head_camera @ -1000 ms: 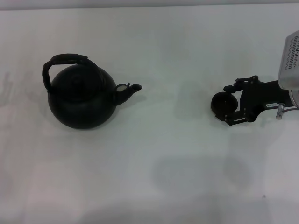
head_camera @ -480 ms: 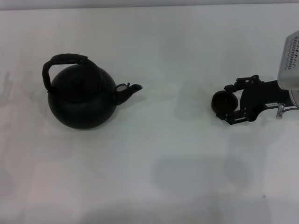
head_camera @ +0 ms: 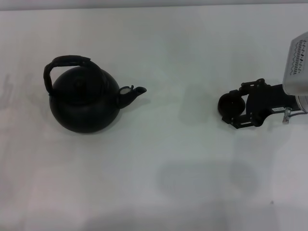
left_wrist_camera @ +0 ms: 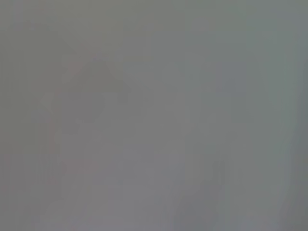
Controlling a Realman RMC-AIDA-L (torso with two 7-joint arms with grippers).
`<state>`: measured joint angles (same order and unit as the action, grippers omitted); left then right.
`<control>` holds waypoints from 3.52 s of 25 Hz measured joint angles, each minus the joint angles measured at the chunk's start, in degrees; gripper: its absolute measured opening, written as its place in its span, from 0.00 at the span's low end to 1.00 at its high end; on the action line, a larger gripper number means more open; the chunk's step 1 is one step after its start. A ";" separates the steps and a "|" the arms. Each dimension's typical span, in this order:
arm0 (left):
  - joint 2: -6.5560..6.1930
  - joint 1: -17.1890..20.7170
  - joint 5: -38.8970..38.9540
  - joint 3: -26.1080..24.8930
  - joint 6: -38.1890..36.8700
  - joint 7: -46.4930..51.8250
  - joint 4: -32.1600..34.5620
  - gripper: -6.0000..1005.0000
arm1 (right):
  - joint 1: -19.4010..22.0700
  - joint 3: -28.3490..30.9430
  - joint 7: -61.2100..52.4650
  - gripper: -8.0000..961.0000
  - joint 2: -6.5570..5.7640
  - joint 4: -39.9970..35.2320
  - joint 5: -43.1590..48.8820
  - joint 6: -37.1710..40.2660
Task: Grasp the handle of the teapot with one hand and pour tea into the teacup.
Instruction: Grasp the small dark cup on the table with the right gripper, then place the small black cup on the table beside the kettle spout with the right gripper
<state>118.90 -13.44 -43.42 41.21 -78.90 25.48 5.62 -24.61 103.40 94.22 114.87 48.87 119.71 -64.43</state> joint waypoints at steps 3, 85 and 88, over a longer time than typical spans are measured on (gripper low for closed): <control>-0.05 0.00 0.00 0.01 0.09 0.00 0.00 0.68 | -0.09 -0.18 0.01 0.85 0.02 0.01 0.00 0.01; 0.15 -0.17 -2.13 0.09 -0.91 0.01 0.37 0.68 | -6.79 -27.29 -16.35 0.78 0.70 4.02 -4.60 14.22; 0.14 -0.18 -2.13 0.09 -0.91 0.02 0.39 0.68 | -6.99 -27.29 -16.48 0.78 0.70 4.02 -4.65 14.14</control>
<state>119.03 -13.62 -45.54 41.31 -79.81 25.51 6.01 -31.60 76.11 77.74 115.57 52.89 115.05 -50.29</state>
